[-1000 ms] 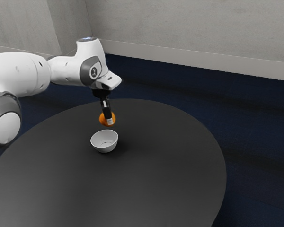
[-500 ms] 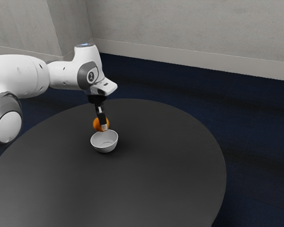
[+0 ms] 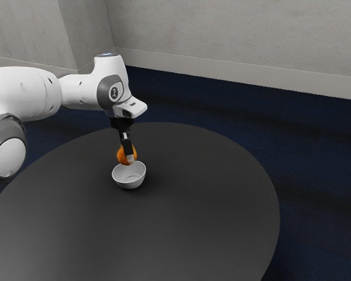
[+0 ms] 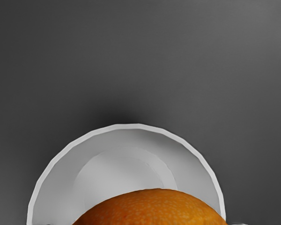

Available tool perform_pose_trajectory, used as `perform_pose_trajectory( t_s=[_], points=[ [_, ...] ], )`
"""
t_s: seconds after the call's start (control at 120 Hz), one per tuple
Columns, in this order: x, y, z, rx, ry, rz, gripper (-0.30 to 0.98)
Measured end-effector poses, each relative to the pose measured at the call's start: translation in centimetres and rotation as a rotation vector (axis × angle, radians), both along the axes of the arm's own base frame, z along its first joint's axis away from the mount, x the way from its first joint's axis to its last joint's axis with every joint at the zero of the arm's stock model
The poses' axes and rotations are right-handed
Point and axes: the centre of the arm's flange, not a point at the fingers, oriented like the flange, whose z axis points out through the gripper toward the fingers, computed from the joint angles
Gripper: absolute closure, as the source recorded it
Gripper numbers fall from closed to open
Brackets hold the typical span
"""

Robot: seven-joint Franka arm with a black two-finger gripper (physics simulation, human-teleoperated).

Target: Place the pear in the bowl.

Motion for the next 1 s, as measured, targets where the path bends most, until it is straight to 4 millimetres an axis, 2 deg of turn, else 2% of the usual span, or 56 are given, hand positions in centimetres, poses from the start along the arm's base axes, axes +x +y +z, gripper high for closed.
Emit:
perform_pose_trajectory(
  t_s=[0.233,0.3,0.4,0.542,0.642,0.758,0.858,1.0],
  points=[
    [-0.1,0.0,-0.1,-0.004,0.011,0.0,0.06],
    [-0.1,-0.1,0.8,-0.007,0.0,-0.001,0.05],
    [-0.6,0.0,5.4,-0.016,-0.05,0.0,0.03],
    [-2.9,0.1,14.8,0.0,-0.108,0.02,0.01],
    [-6.3,-2.6,22.4,0.018,-0.139,0.032,0.01],
    [-9.9,-5.7,28.0,0.029,-0.154,0.08,0.01],
    [-11.8,-7.3,31.0,0.051,-0.159,0.152,0.0],
    [-13.0,-9.7,32.2,0.06,-0.125,0.257,0.0]
  ],
)
